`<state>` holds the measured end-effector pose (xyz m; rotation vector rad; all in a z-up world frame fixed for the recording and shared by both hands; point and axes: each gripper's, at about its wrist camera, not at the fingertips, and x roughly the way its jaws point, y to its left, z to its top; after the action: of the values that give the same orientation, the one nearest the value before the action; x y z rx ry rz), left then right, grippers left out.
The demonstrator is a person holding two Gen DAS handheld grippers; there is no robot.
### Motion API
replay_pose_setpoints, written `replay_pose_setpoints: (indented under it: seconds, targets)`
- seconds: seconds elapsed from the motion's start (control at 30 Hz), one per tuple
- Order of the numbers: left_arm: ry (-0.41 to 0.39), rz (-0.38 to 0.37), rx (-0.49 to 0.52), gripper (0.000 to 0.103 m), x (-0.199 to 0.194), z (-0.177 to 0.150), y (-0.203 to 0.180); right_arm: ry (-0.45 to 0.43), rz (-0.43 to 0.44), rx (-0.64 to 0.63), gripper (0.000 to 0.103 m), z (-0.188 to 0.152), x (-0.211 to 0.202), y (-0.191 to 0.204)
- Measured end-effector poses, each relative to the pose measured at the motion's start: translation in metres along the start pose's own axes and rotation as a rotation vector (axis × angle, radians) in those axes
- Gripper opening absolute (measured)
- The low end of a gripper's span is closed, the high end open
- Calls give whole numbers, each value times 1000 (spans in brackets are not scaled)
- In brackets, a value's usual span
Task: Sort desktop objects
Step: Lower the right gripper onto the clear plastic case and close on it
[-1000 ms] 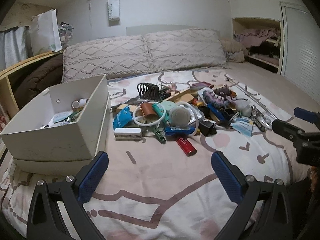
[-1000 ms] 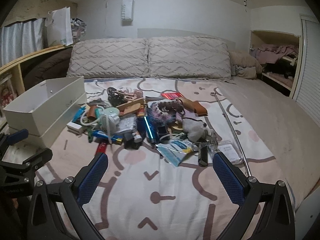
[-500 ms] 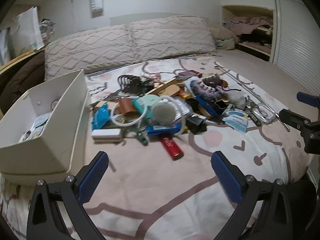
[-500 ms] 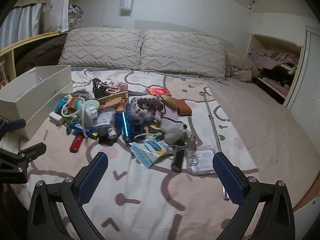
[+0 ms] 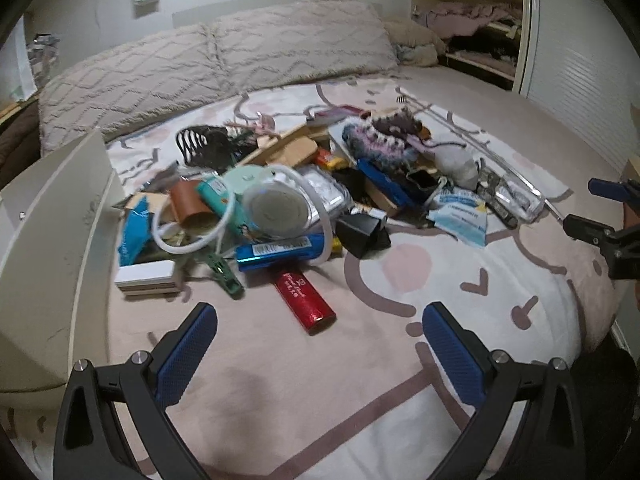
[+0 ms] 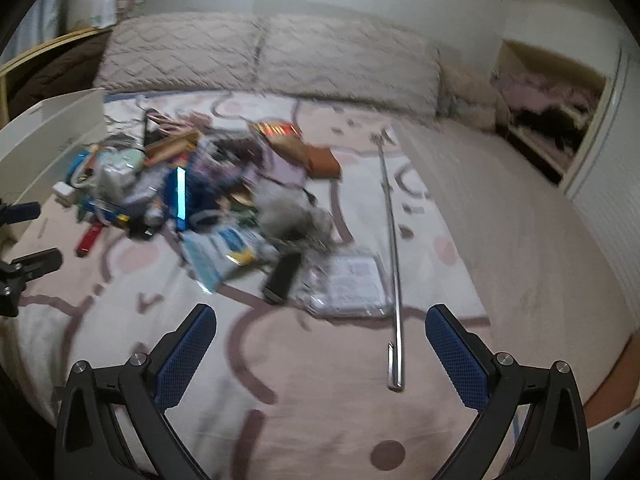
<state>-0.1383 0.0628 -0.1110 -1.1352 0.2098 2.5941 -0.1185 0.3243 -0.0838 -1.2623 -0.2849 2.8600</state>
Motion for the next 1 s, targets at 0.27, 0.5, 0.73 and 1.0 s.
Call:
replay_pose_setpoints:
  seconds: [0.27,0.5,0.73,1.0]
  targets:
    - [48,1,-19,103,26,-1,9,109,95,5,103,-25,35,-12]
    - [93,-17,-56,103,40,-9,20,76,235,51,103,-33,26,-16]
    - [85,-20,-57,103,43,-15,21,107,311,56,103,-28,35,-12]
    - [88,-19,-51,103,44,-17,21,109,229,19,103,-20,63,-30]
